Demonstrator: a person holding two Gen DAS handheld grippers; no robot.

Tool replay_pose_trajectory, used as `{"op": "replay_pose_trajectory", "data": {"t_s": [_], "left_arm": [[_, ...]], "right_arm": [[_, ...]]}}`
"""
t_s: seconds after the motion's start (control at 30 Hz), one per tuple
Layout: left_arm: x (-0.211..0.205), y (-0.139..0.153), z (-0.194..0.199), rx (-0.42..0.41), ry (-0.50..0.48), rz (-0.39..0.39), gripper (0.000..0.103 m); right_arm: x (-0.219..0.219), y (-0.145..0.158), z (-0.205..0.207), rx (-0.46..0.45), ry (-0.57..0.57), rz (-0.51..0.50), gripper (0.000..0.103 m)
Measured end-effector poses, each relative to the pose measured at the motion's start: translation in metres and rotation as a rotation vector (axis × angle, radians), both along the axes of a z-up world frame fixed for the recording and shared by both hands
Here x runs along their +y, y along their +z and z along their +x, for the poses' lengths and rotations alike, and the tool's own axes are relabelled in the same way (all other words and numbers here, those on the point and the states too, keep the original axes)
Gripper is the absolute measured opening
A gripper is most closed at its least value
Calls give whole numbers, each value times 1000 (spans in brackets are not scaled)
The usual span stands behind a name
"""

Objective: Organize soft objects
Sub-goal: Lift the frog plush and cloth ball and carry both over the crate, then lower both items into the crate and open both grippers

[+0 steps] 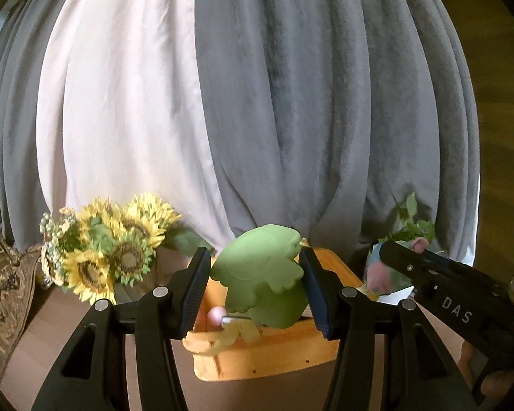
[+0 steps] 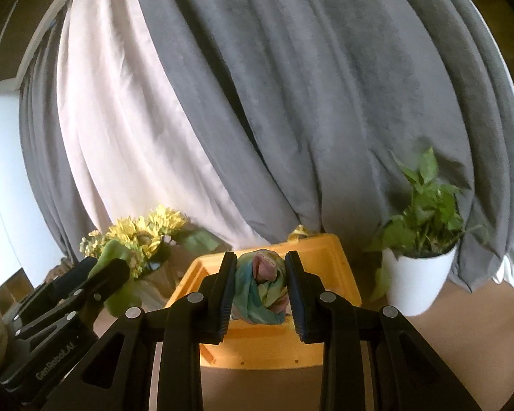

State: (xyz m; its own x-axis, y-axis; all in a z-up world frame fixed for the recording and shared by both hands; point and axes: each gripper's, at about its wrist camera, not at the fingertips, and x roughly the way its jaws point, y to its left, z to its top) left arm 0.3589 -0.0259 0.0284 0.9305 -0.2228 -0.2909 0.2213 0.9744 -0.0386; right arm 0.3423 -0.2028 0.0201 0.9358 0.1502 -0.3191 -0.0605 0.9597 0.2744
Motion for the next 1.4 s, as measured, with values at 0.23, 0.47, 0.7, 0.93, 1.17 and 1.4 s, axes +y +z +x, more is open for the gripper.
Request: {"op": "replay_pose_trajectory", "data": {"t_s": [0.23, 0.47, 0.7, 0.93, 1.17, 1.4], "left_arm": [[-2, 0, 31, -5, -1, 16, 53], [-6, -8, 63, 16, -11, 15, 53], [-14, -23, 95, 59, -21, 31, 53], [-23, -42, 122, 115, -39, 50, 53], [-30, -59, 141, 175, -44, 63, 53], [-29, -65, 146, 191, -9, 69, 60]], "right_arm": [[2, 2, 30, -4, 10, -10, 30], [2, -2, 62, 10, 15, -14, 30], [0, -17, 94, 48, 19, -28, 30], [-4, -34, 121, 100, 17, -26, 30], [-4, -48, 140, 141, 31, -32, 32], [-9, -66, 158, 230, 11, -11, 50]]}}
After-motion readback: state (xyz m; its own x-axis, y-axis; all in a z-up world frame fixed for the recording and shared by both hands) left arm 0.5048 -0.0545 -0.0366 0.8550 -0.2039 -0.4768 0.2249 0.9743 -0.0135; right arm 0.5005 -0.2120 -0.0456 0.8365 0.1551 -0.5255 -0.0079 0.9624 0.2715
